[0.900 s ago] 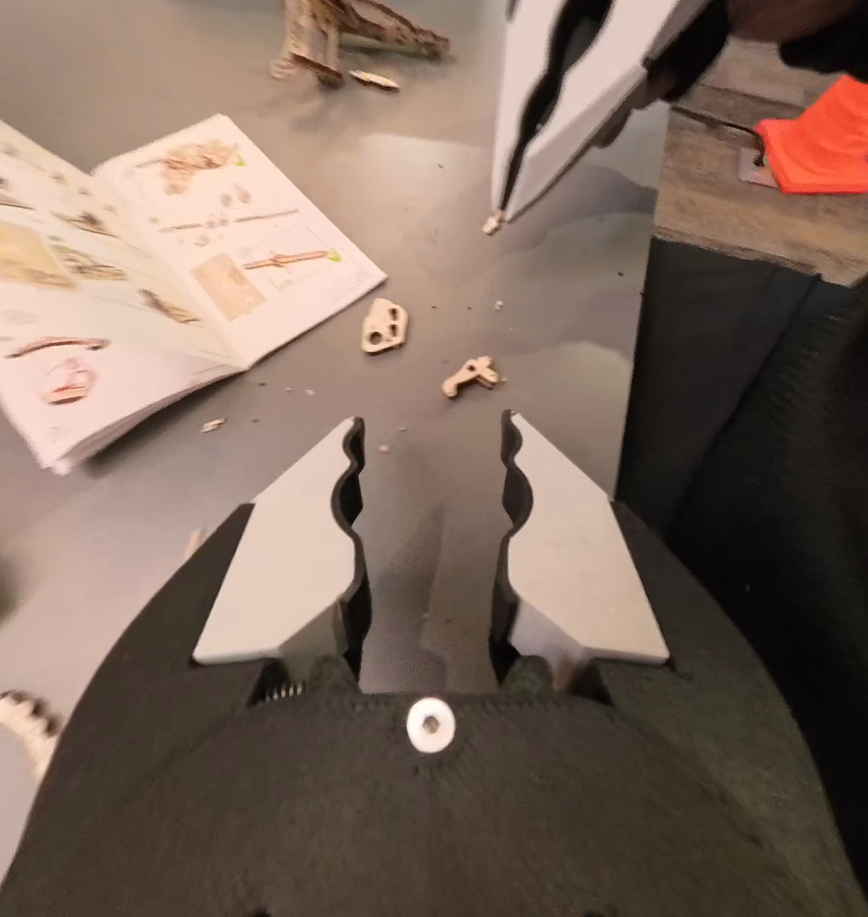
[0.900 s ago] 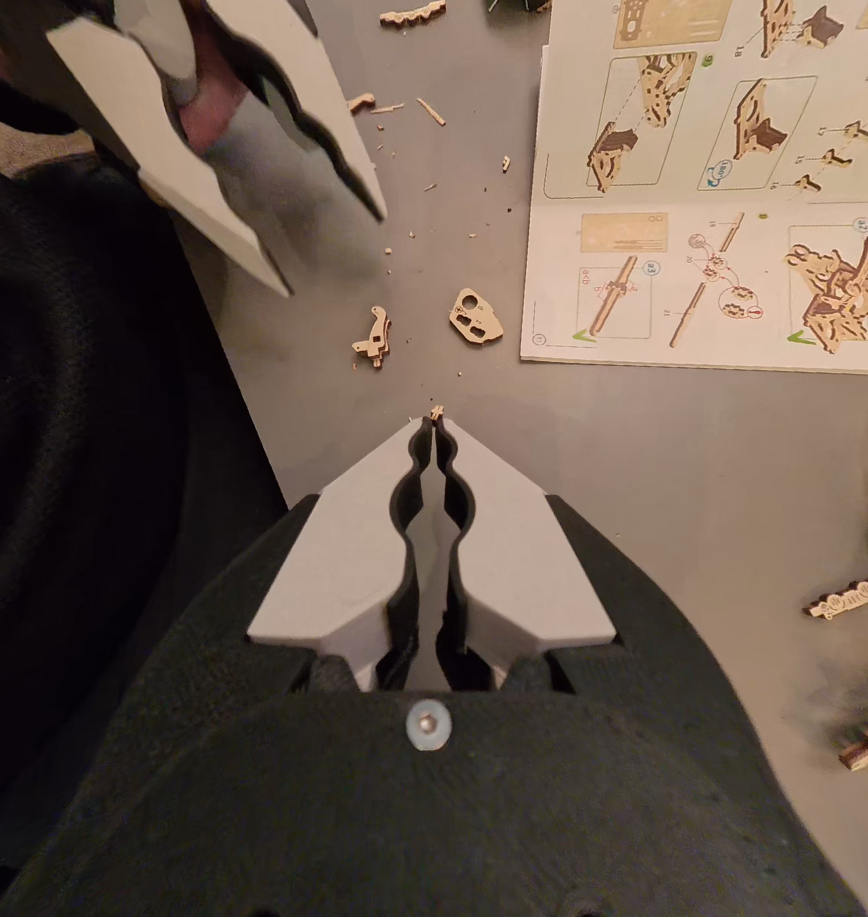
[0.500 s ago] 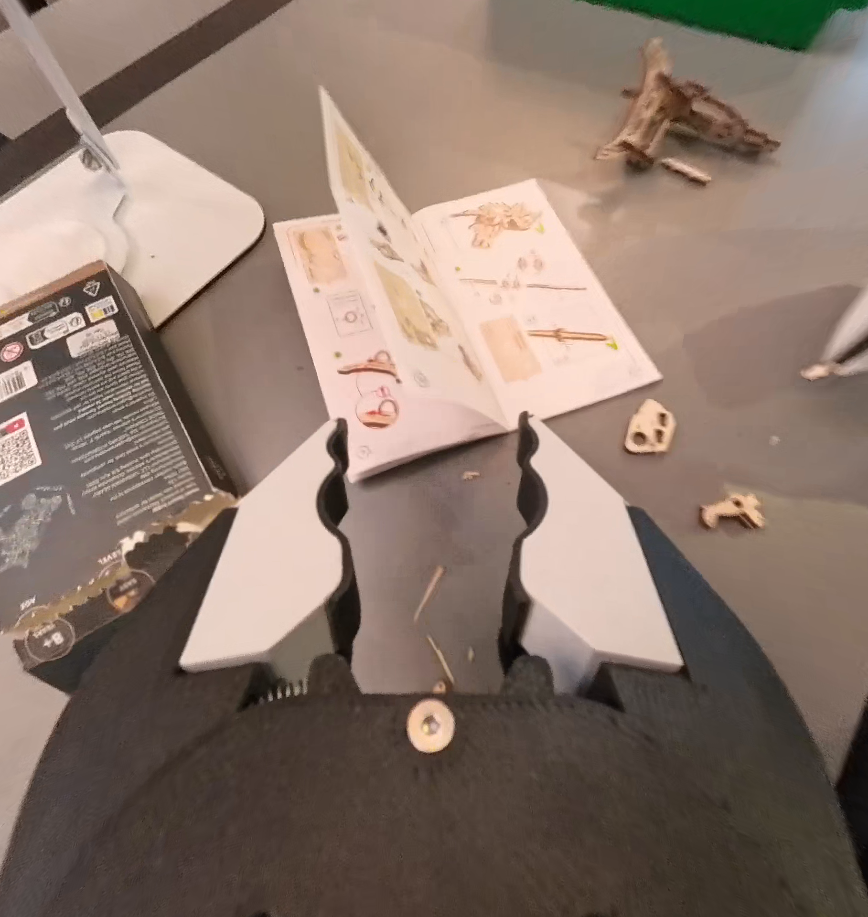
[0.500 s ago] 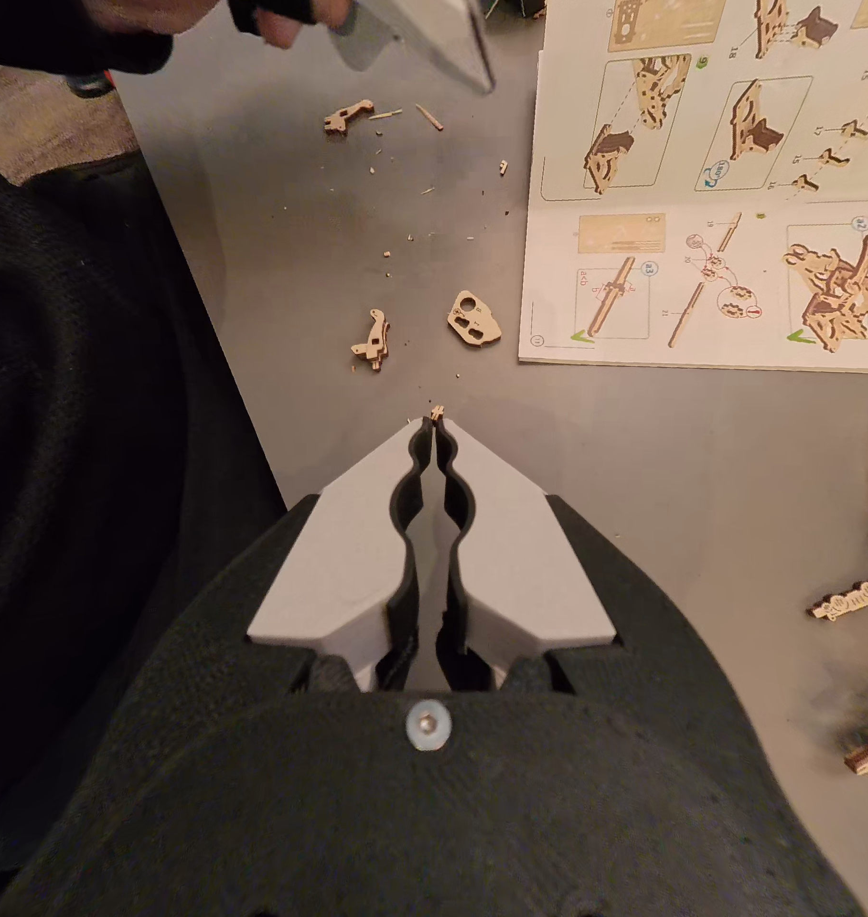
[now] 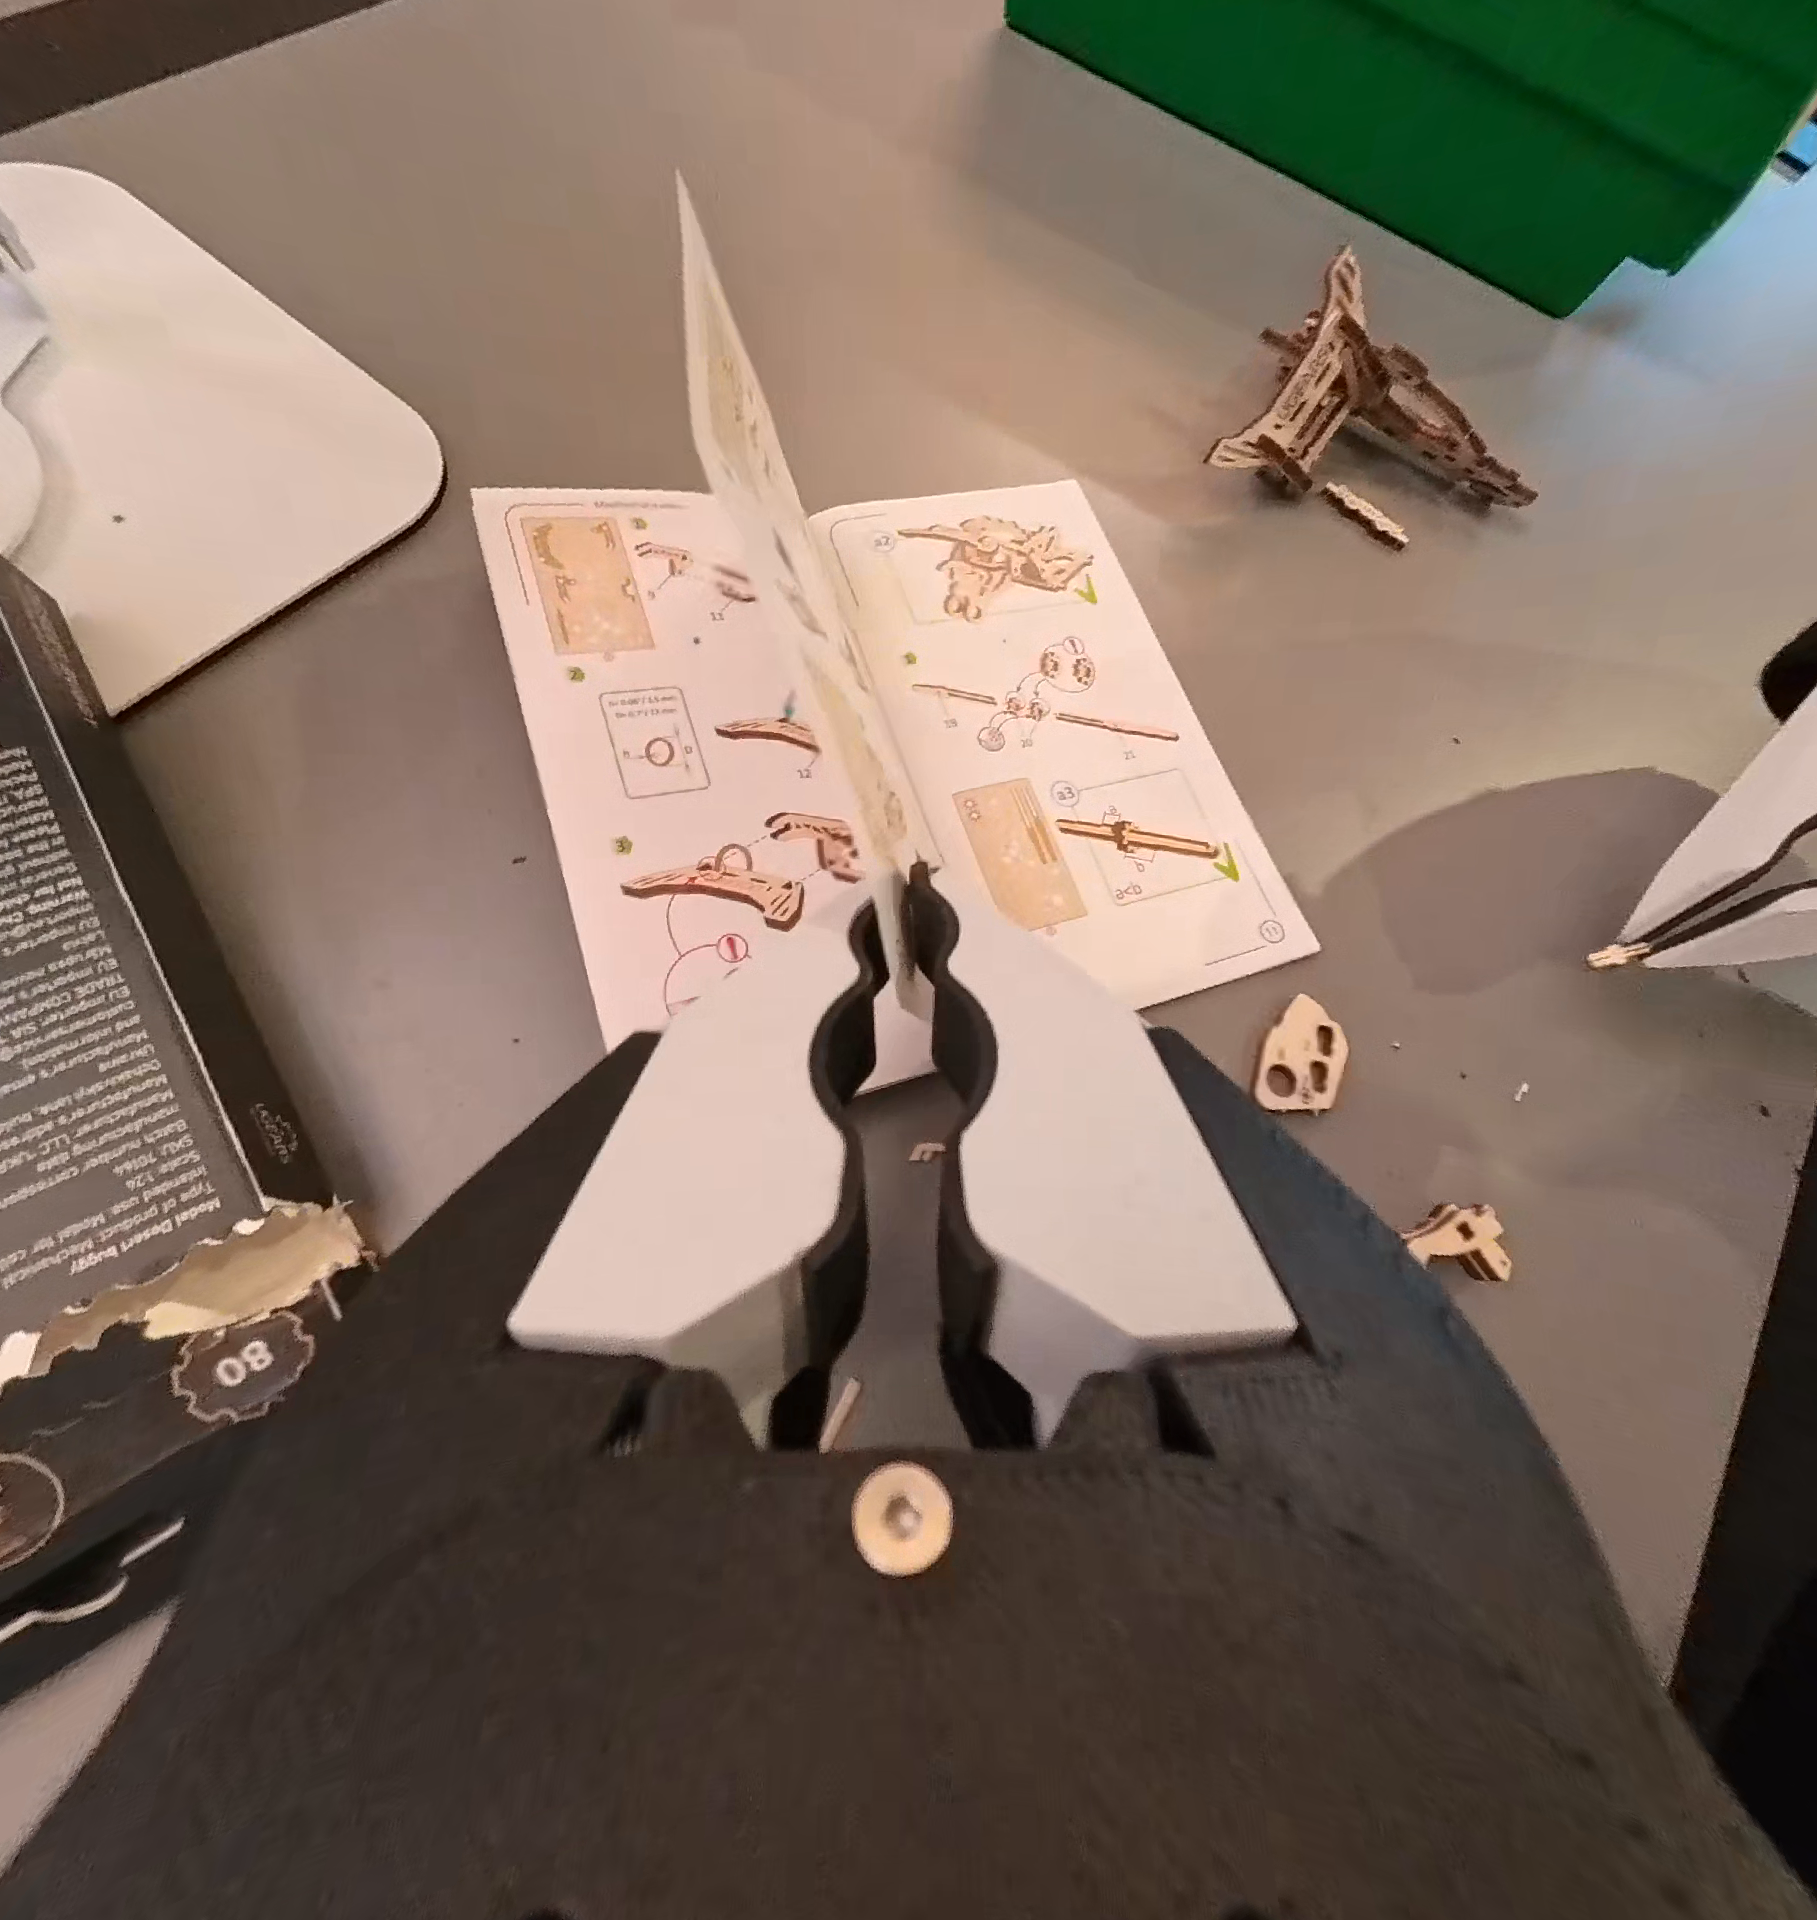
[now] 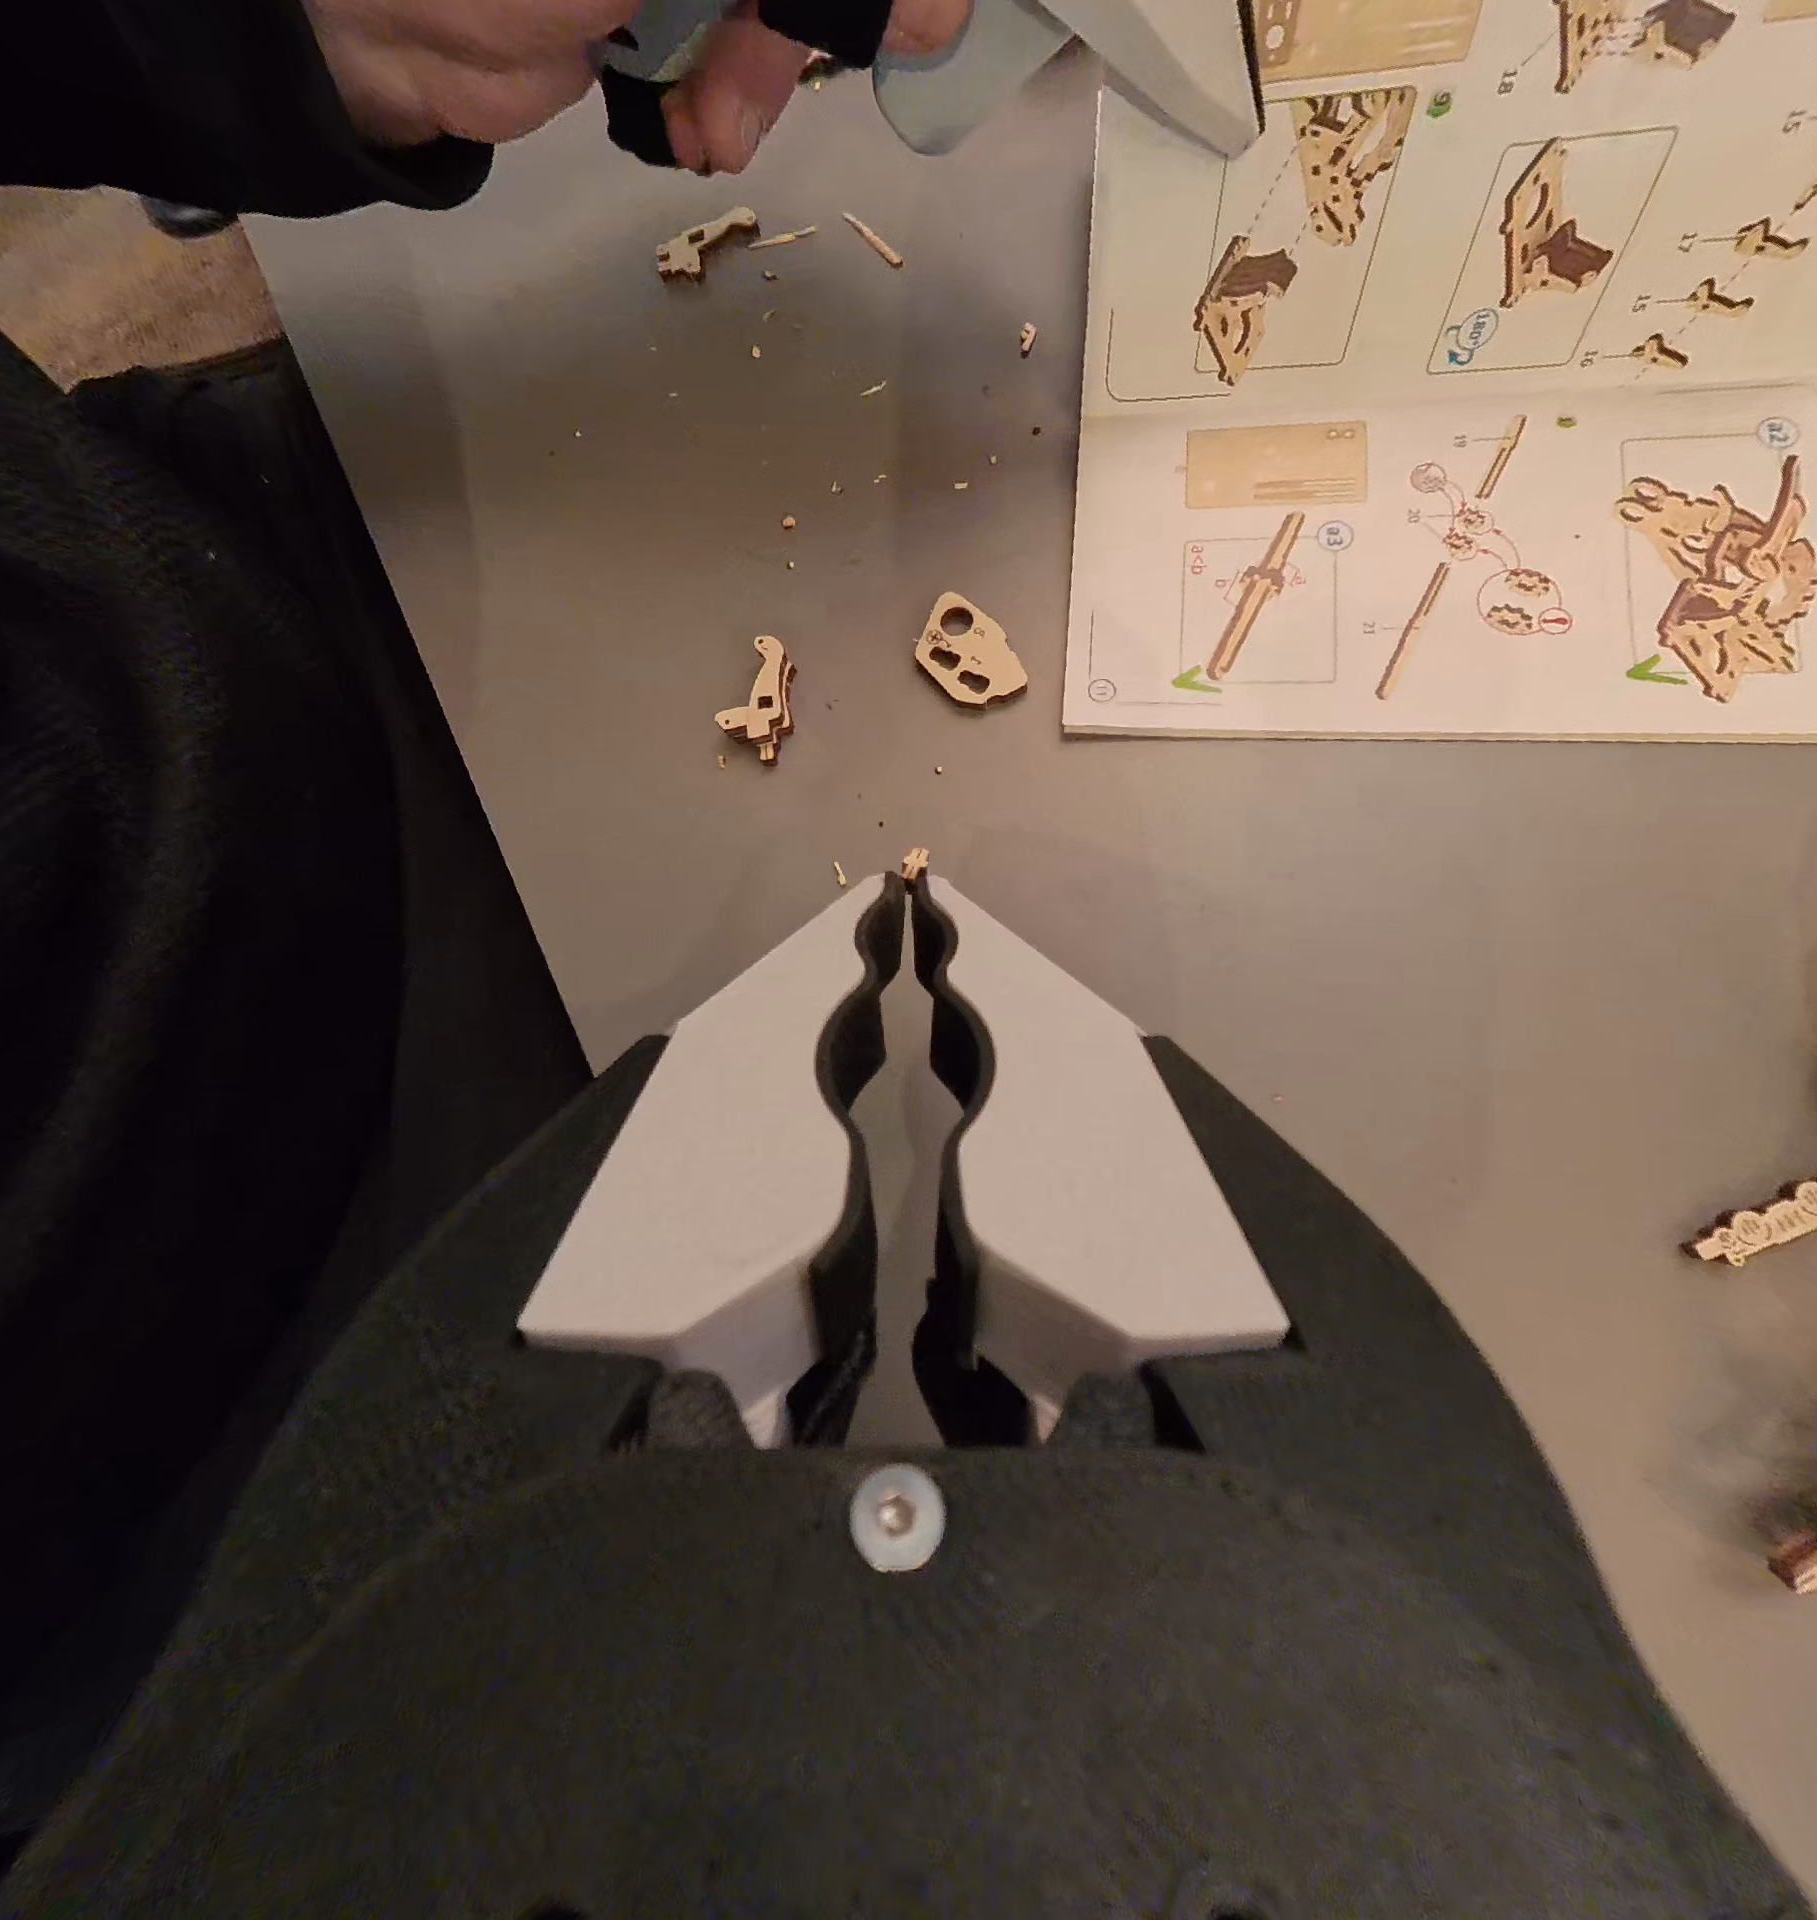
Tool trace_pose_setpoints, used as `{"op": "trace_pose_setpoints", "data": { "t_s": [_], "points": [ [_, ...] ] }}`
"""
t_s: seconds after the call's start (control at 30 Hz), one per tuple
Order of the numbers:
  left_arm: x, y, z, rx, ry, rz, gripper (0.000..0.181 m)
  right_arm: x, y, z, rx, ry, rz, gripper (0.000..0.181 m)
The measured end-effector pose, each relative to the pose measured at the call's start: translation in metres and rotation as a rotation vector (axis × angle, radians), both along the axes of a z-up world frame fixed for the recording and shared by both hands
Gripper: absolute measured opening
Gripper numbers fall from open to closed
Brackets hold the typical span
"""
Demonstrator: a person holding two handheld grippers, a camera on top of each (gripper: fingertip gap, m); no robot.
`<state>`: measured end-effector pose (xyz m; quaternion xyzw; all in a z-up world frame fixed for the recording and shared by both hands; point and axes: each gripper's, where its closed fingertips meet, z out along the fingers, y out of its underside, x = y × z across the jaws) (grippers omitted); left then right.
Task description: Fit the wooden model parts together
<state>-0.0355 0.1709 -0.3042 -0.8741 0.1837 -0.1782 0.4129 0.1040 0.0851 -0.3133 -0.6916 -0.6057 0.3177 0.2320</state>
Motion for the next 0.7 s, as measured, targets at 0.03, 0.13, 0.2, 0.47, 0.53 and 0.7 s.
{"op": "trace_pose_setpoints", "data": {
  "t_s": [0.03, 0.13, 0.2, 0.47, 0.53, 0.7],
  "points": [
    [-0.001, 0.0, 0.0, -0.002, -0.003, 0.003, 0.001, 0.0, 0.001, 0.0, -0.004, 0.002, -0.002, 0.0],
    [-0.002, 0.001, 0.004, 0.018, -0.006, 0.004, 0.007, 0.002, 0.002, -0.001, -0.011, 0.006, -0.008, 0.0],
    [0.004, 0.001, 0.006, 0.027, 0.0, -0.012, 0.01, 0.002, 0.003, -0.001, -0.016, 0.012, -0.012, 0.0],
    [0.016, -0.003, 0.004, 0.011, -0.011, -0.039, 0.016, 0.004, 0.007, -0.002, -0.029, 0.023, -0.029, 0.0],
    [0.011, -0.003, 0.003, 0.002, -0.025, -0.028, 0.016, 0.004, 0.007, -0.002, -0.029, 0.023, -0.029, 0.0],
    [0.02, -0.006, 0.01, 0.036, 0.003, -0.087, 0.016, 0.005, 0.007, -0.003, -0.033, 0.021, -0.031, 0.0]
  ]
}}
